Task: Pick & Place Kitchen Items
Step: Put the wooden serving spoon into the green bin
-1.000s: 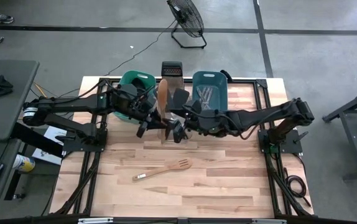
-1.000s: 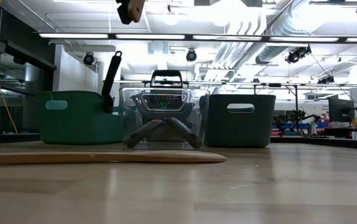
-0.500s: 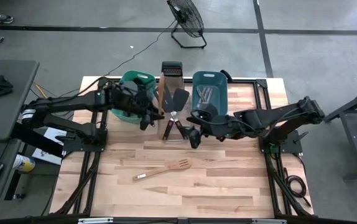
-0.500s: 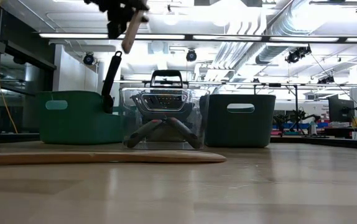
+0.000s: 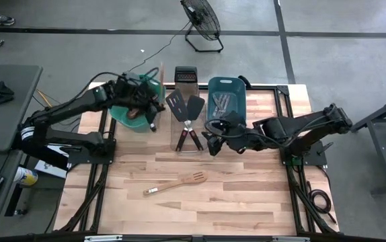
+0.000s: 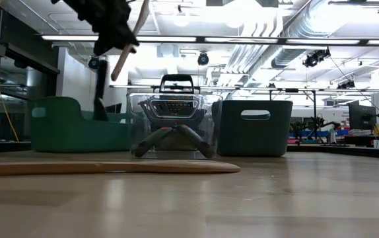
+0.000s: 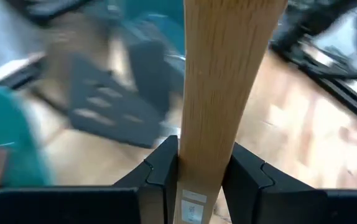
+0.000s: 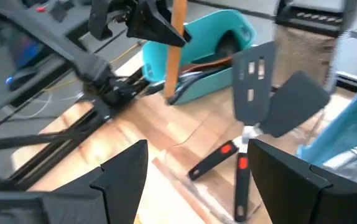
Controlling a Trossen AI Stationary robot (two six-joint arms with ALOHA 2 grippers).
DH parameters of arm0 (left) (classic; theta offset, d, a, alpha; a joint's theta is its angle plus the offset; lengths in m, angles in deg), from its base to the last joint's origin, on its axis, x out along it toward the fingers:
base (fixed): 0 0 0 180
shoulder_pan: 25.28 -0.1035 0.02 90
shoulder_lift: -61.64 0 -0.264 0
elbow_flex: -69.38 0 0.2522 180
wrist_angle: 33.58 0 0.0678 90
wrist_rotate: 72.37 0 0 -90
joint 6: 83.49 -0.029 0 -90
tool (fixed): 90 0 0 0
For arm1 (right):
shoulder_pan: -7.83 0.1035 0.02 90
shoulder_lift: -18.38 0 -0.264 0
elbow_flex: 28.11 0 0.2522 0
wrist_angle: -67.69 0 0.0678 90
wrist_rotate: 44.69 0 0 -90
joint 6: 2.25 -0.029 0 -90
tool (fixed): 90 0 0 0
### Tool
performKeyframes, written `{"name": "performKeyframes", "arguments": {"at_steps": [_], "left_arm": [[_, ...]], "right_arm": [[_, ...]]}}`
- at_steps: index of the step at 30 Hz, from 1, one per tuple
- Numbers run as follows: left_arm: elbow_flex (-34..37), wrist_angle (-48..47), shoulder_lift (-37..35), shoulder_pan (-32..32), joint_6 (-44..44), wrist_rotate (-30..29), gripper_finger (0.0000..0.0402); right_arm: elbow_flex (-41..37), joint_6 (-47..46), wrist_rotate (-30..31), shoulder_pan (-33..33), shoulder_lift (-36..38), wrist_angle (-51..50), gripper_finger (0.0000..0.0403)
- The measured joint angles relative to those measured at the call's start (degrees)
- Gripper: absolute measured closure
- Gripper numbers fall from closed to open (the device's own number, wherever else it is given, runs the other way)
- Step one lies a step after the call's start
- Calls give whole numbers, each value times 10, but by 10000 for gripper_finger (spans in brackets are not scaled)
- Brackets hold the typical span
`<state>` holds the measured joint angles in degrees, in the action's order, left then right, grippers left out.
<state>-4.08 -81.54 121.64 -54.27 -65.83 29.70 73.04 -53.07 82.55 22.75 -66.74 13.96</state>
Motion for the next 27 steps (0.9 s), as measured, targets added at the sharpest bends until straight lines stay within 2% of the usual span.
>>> {"name": "performKeyframes", "arguments": {"at_steps": [5, 10, 14, 21, 27], "left_arm": [[0, -41, 0, -60, -27, -18, 313], [0, -35, -6, -98, -47, -5, 313], [0, -53, -6, -135, -84, -38, 313], [0, -143, 13, -202, -124, -82, 313], [0, -211, 56, -217, -110, -105, 313]], "right_arm": [[0, -1, 14, -20, 0, -10, 135], [0, -4, 13, -39, 0, -26, 135], [0, -6, 12, -51, 0, -43, 135], [0, -51, 13, -72, 0, -102, 135], [0, -99, 13, -93, 0, -189, 135]]}}
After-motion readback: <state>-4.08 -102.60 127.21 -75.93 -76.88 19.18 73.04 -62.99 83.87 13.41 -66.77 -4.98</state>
